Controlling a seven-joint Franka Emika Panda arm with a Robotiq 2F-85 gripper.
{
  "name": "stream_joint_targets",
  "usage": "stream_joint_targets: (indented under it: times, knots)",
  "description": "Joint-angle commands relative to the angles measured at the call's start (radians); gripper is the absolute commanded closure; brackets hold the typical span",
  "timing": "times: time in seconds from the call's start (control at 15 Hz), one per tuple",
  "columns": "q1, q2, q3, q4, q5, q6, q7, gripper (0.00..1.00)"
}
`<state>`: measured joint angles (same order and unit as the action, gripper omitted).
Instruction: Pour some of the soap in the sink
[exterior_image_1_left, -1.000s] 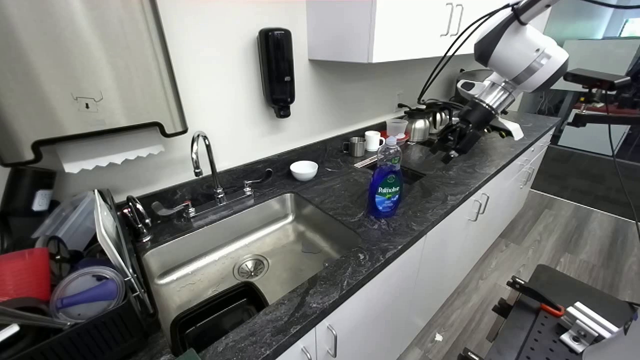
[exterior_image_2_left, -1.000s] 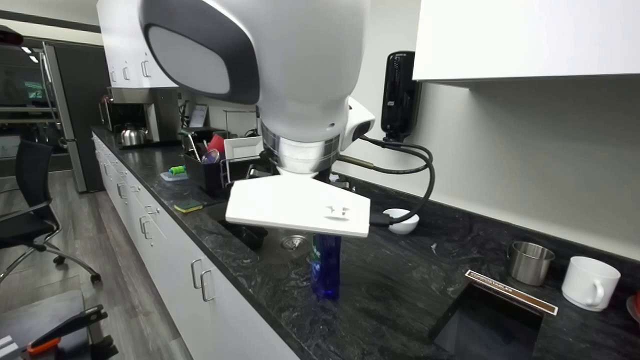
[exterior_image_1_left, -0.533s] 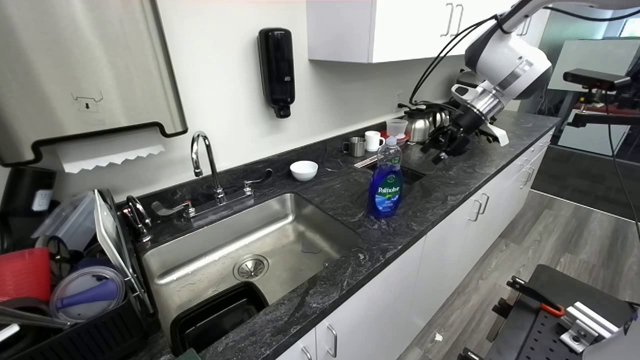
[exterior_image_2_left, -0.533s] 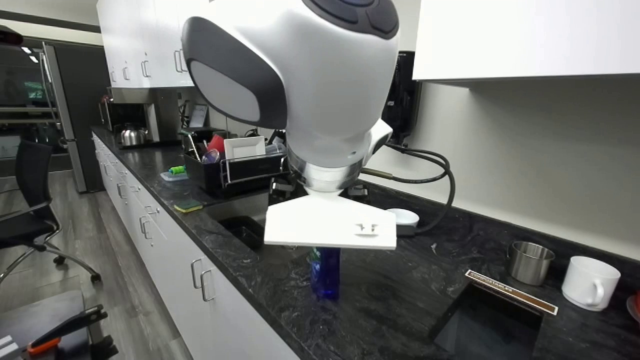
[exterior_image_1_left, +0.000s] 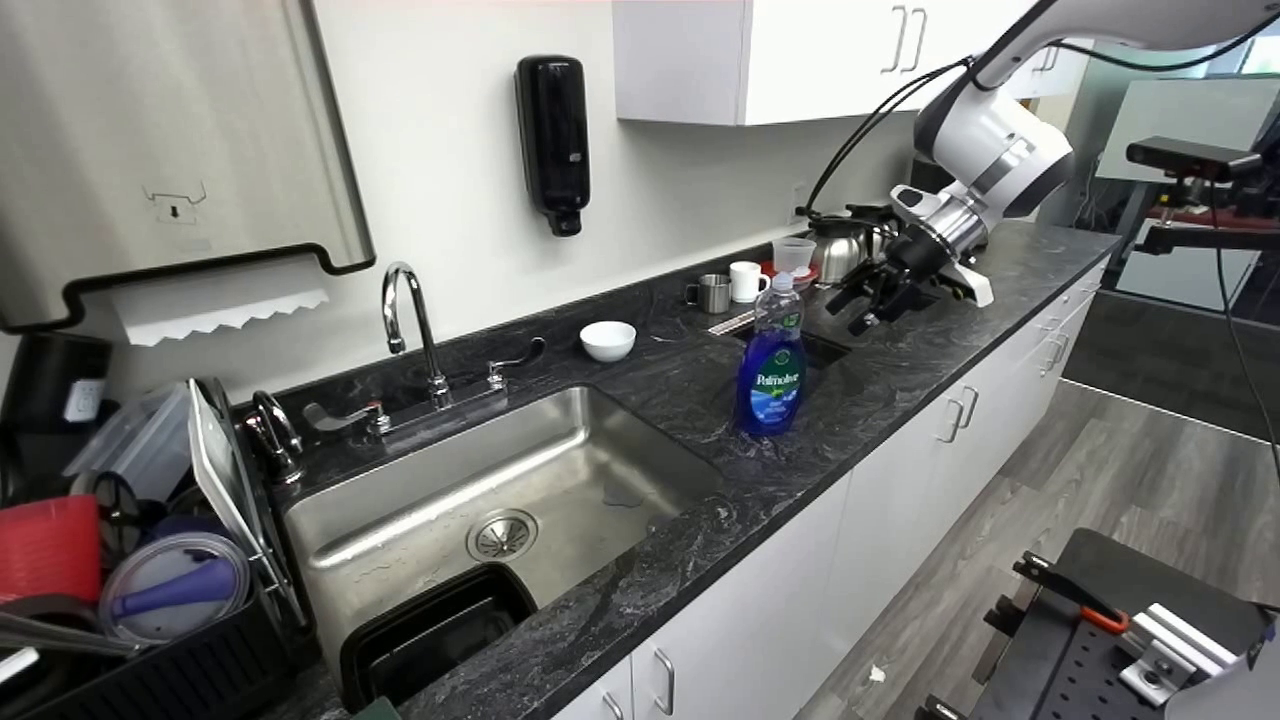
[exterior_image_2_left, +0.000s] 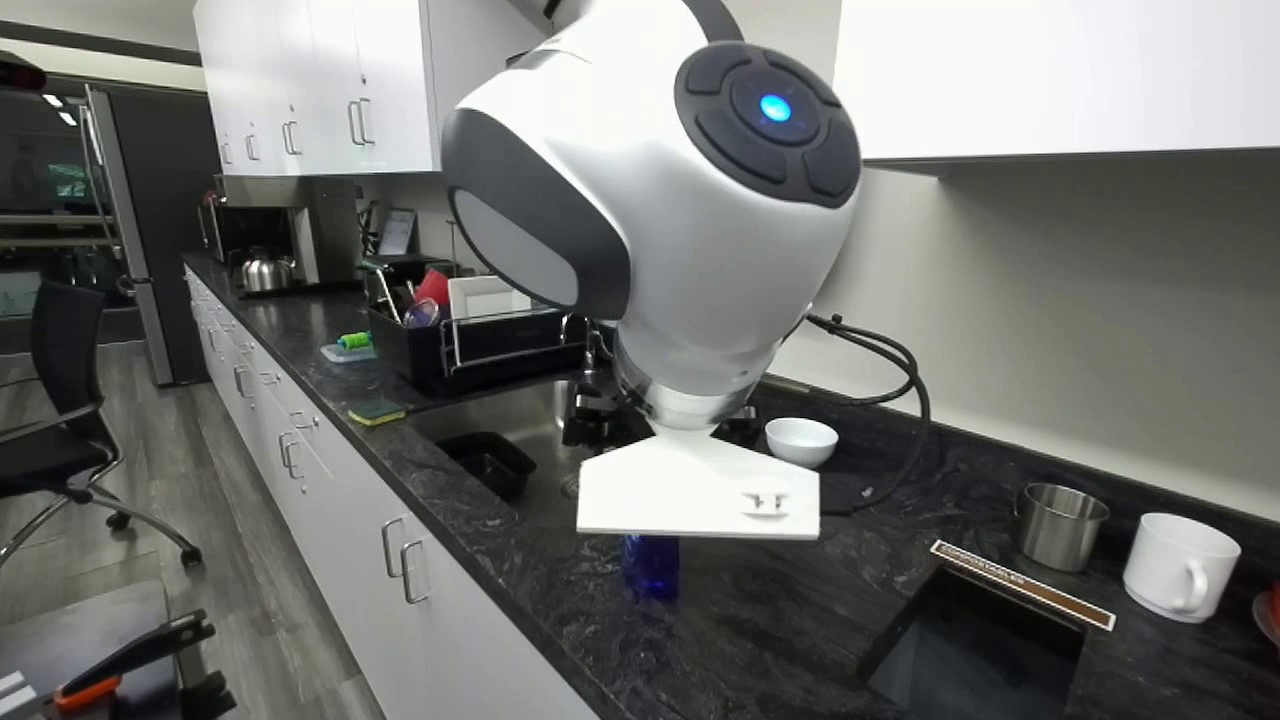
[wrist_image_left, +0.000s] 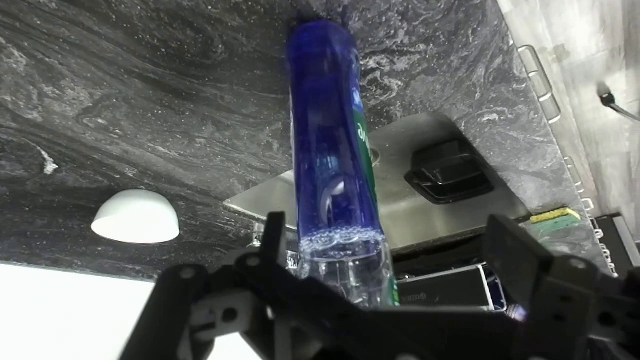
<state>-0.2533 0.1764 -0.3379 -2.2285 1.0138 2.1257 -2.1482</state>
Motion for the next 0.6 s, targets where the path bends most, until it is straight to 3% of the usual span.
stream_joint_targets:
  times: [0.0, 0.53]
  knots:
    - [-0.061, 0.061, 0.032, 0.061, 0.056, -0.090, -0.067, 0.00]
    - [-0.111, 0.157, 0.044, 0.122, 0.146, -0.206, -0.154, 0.00]
